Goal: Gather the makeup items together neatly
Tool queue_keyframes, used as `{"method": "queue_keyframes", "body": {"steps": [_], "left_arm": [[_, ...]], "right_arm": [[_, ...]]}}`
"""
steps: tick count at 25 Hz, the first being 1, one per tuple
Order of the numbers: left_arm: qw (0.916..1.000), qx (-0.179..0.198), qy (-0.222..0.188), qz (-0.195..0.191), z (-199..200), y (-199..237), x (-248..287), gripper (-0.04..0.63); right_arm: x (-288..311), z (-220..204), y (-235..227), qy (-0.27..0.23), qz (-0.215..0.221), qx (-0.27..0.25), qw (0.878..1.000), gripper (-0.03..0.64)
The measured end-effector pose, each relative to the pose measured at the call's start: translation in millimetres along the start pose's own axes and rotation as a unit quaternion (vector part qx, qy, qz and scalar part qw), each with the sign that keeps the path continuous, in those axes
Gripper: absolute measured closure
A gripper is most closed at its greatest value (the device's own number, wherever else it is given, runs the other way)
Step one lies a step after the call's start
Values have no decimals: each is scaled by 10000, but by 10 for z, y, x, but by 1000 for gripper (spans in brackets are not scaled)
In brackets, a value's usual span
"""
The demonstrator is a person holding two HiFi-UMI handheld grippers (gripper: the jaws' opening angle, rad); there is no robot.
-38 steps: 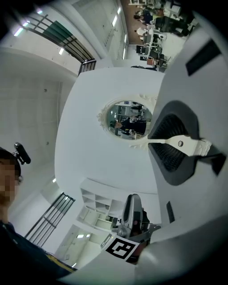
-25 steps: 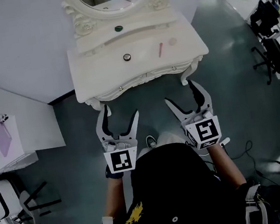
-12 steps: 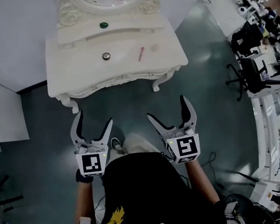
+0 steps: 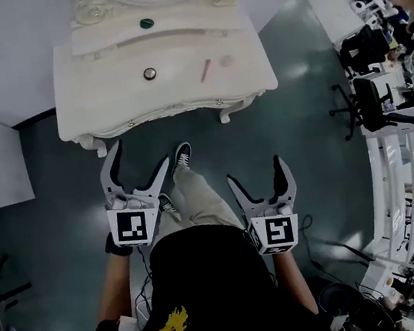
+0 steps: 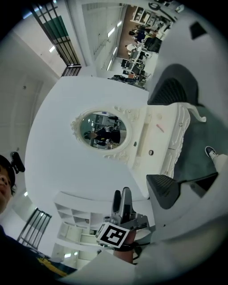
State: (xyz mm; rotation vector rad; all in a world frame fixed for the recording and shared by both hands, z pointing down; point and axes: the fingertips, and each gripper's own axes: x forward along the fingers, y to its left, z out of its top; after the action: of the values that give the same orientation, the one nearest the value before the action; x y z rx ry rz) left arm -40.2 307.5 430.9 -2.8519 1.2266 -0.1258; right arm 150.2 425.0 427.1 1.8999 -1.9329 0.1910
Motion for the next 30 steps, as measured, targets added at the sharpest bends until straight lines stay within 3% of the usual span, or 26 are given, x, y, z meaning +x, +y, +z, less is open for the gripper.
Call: {"method": "queue_keyframes", "body": {"steps": [8,10,14,16,22,30], "left_arm": [[9976,610,233,-214,190,139,509,183],[9986,420,321,-49,216,251,669,183],[9934,319,1083,206,30,537,953,183],[9927,261,1163,164,46,671,1124,183],[9910,571,1208,25,279,766,1970,183],[9892,624,1329,-54,386,763,2578,183]], "right_arm": [[682,150,-64,-20,242,398,9989,140],[922,271,-94,-65,350,370,9987,143],[1346,557,-35,-201,549,-155,9982,144],[1537,644,-43,-293,646,21,9975,144],[2105,744,-711,-448,501,320,9972,173],[2749,807,-1242,-451,542,611,9956,224]]}}
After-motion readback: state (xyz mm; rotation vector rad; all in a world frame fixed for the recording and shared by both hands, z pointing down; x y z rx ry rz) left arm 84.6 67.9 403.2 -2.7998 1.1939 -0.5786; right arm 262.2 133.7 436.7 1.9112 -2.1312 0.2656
